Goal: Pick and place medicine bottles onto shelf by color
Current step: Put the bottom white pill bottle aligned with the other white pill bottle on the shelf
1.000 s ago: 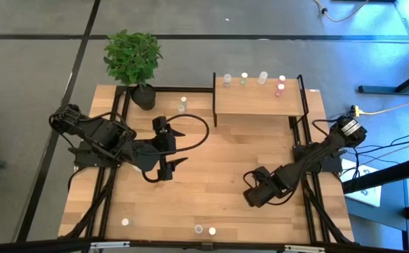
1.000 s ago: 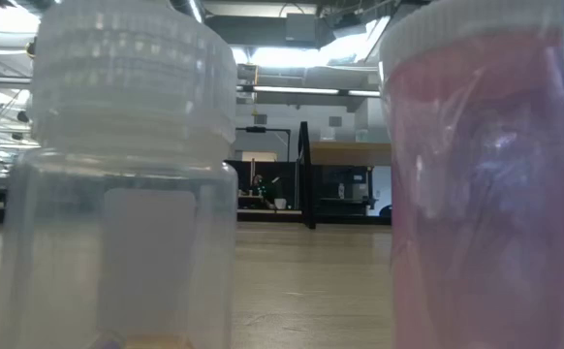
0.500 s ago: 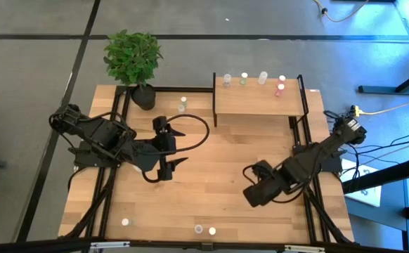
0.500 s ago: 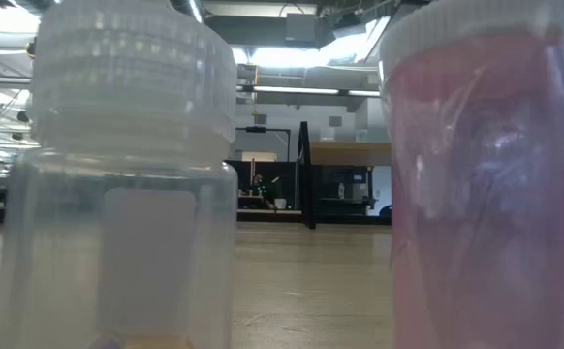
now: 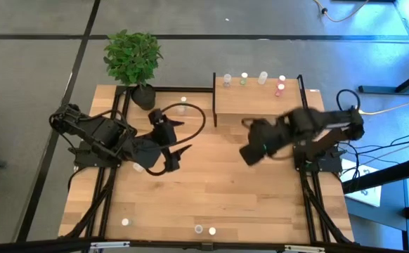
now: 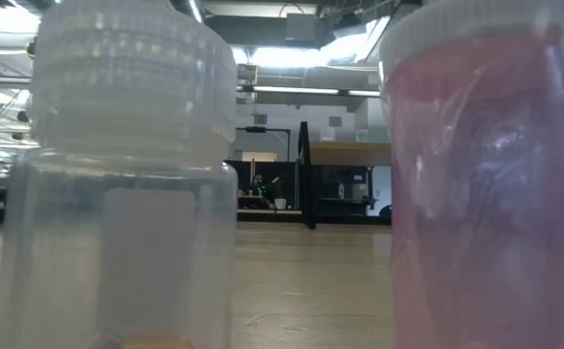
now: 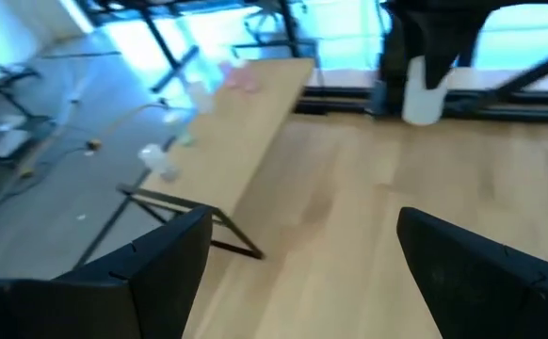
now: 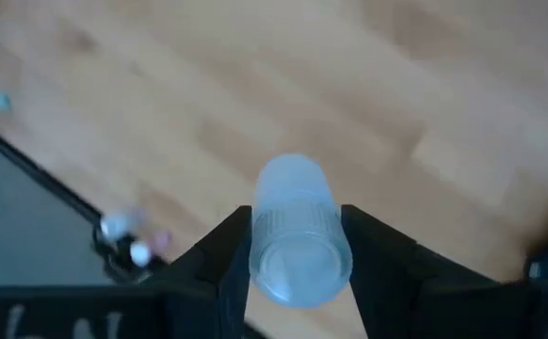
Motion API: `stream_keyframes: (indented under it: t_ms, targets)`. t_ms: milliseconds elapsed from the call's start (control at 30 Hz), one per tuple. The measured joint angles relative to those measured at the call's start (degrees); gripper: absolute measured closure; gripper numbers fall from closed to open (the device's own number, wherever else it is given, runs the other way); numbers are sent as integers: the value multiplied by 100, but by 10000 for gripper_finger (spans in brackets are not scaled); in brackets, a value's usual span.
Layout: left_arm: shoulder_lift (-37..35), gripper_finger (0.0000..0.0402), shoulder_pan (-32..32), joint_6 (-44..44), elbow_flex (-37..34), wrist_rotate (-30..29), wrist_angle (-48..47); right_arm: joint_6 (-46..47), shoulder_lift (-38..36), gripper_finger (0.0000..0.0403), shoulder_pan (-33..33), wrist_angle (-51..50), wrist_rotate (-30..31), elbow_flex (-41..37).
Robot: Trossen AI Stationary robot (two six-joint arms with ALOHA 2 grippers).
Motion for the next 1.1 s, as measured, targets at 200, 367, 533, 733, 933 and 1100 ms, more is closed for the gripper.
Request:
stream_keyframes:
  t_ms: [200,367,533,733,933,1100]
  targets:
    - [0,67,159,-168,0,-696,-2,-1536,-21,252,-1339,3,20,452]
    - [0,67,663,-282,-2,-678,-2,-2832,-18,252,-2618,6,-255,617]
    - [79,67,1348,-262,-2,-88,-74,-3905,-16,252,-3840,4,-554,623]
    - [140,67,1902,-252,-2,20,77,-4727,-16,252,-4856,4,-555,359]
    - [142,67,2133,172,-2,-118,373,-5080,-16,252,-5471,2,-483,-281]
    - [233,67,2319,194,-2,-58,445,-4970,-14,252,-5684,68,-363,-684]
